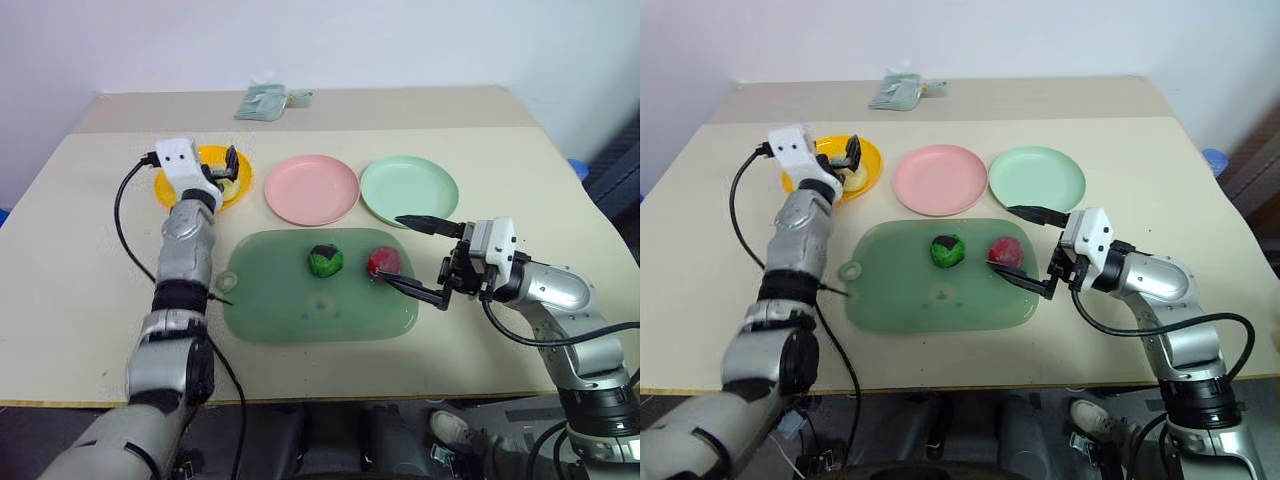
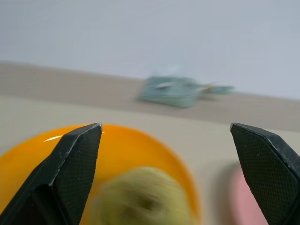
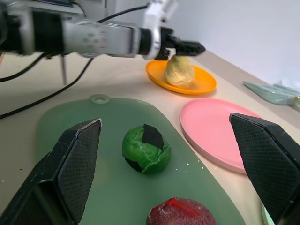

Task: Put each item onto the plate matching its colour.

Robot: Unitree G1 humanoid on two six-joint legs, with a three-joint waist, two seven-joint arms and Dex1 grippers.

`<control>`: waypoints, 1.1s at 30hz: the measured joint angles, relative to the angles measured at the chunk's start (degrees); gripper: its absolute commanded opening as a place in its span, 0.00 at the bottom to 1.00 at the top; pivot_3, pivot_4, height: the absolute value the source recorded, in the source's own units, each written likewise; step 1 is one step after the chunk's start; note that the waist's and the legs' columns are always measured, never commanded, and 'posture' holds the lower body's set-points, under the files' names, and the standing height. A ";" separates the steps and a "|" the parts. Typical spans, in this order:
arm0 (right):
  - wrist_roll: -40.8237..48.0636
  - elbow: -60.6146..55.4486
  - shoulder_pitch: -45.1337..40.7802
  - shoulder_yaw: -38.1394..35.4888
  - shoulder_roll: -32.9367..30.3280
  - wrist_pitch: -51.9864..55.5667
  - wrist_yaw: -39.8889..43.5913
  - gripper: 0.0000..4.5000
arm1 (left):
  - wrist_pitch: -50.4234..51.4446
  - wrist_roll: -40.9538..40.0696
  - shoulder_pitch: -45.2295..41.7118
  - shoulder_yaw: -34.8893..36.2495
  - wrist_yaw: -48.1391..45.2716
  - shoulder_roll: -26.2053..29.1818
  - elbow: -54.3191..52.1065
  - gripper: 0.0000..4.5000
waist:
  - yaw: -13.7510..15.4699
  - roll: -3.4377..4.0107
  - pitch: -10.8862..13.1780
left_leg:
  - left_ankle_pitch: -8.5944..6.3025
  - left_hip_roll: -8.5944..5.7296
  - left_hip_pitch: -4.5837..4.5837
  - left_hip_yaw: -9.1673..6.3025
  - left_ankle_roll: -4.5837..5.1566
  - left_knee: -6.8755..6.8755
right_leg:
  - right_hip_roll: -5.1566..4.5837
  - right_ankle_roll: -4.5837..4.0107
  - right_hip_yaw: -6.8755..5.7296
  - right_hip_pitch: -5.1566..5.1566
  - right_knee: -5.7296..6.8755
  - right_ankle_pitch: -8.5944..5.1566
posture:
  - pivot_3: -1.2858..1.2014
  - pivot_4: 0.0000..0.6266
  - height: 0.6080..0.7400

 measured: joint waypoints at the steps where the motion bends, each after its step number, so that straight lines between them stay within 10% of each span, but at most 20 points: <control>1: -0.46 0.06 -0.30 0.46 0.17 0.46 -0.49 1.00 | 1.19 -1.32 4.00 -0.76 -2.87 0.62 -5.47 0.99 | -0.15 0.01 0.00 | 0.00 0.00 0.00 0.00 0.00 -0.01 | 0.00 -0.01 0.00 -0.01 0.01 0.00 | 0.52 0.24 1.00; 9: -7.92 1.36 -6.25 7.98 5.99 6.13 -9.40 1.00 | 7.96 -13.53 30.09 -2.78 -29.26 13.10 -30.83 0.99 | -1.08 0.11 -0.04 | 0.04 0.04 0.01 0.00 -0.08 -0.04 | 0.03 -0.05 0.04 -0.09 0.07 -0.02 | 0.52 0.24 1.00; 20: -13.13 2.41 -13.94 17.11 10.25 18.35 -13.58 1.00 | 8.82 -22.23 45.13 4.50 -57.98 30.79 -35.97 0.99 | -1.03 0.21 -0.03 | 0.00 0.03 0.02 0.00 -0.03 -0.20 | 0.01 -0.07 0.05 -0.35 -0.03 -0.03 | 0.52 0.24 1.00; 33: -17.35 11.09 -17.61 21.61 13.77 20.20 -13.51 1.00 | 10.89 -22.35 45.35 3.82 -58.90 30.14 -41.70 0.99 | -1.19 0.21 -0.03 | 0.00 0.03 0.02 0.02 -0.04 -0.24 | 0.01 -0.07 0.04 -0.37 -0.02 -0.02 | 0.52 0.24 1.00</control>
